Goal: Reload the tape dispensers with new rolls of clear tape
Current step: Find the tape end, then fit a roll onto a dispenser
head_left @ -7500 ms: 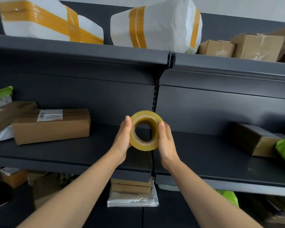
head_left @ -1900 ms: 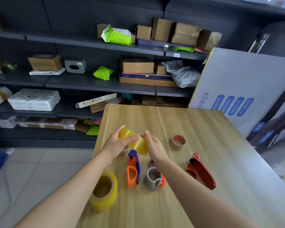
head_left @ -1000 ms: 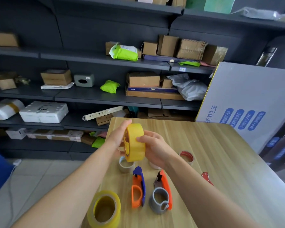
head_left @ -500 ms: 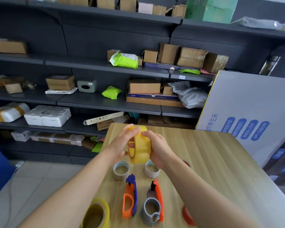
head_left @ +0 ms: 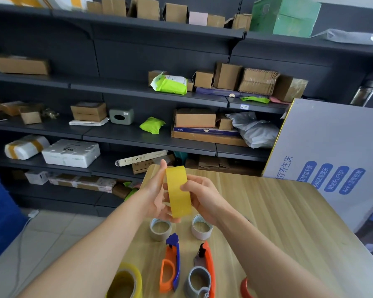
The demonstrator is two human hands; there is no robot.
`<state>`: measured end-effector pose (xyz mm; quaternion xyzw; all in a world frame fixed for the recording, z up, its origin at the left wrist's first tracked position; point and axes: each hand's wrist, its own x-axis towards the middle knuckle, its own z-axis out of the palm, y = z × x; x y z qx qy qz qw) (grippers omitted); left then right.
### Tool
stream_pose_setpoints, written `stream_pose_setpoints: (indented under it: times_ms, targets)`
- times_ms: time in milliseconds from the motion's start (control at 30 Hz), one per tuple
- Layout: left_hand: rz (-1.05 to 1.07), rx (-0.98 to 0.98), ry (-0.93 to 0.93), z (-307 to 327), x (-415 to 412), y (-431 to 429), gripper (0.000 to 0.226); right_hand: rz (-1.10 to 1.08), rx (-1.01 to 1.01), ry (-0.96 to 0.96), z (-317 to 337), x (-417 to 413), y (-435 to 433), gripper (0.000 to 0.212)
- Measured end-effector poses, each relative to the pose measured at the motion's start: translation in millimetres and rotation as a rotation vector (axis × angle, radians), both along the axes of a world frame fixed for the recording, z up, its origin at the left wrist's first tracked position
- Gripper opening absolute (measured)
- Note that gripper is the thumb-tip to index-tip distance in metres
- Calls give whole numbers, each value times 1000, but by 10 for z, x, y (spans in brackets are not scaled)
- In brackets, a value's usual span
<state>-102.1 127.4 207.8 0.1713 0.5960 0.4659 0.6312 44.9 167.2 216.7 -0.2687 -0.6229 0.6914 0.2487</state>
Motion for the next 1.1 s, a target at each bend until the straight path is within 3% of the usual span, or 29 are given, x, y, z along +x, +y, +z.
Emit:
stream_pose_setpoints:
  times_ms: [133, 200, 267, 333, 467, 567, 667, 767, 833, 933, 1033, 1100]
  targets:
    - [-87, 231, 98, -93, -12, -5, 94, -117, -47, -9, 48, -33, 8, 17]
    - [-93, 333, 165, -86, 18, -26, 74, -139, -107, 7, 50, -47, 14, 18]
    - [-55, 326, 231, -63, 31, -30, 54, -144, -145, 24, 45, -71, 5, 18]
    - [-34, 241, 240, -39, 31, -3, 49, -135, -183, 40, 22, -84, 2, 20]
    - [-24, 58, 151, -11, -8, 38, 67, -62, -102, 34, -25, -79, 16, 26]
    - [29, 4, 38, -41, -47, 56, 76, 20, 4, 3, -43, -79, 18, 42]
    - [26, -30, -69, -83, -82, 62, 94, 49, 86, -34, -54, -71, 18, 45]
    - [-12, -30, -57, -90, -119, 42, 114, 35, 107, -49, -61, -54, 13, 42]
    - [-36, -5, 10, -87, -114, 31, 114, 0, 104, -43, -74, -60, 18, 33]
    - [-19, 122, 154, -123, -92, 38, 95, -88, 95, -39, -63, -87, 11, 21]
    - [103, 404, 399, -127, -62, 12, 51, -140, 18, -20, -54, -127, -2, 23]
    - [75, 578, 583, -104, -71, -35, 40, -172, -113, 20, -63, -153, 9, 27]
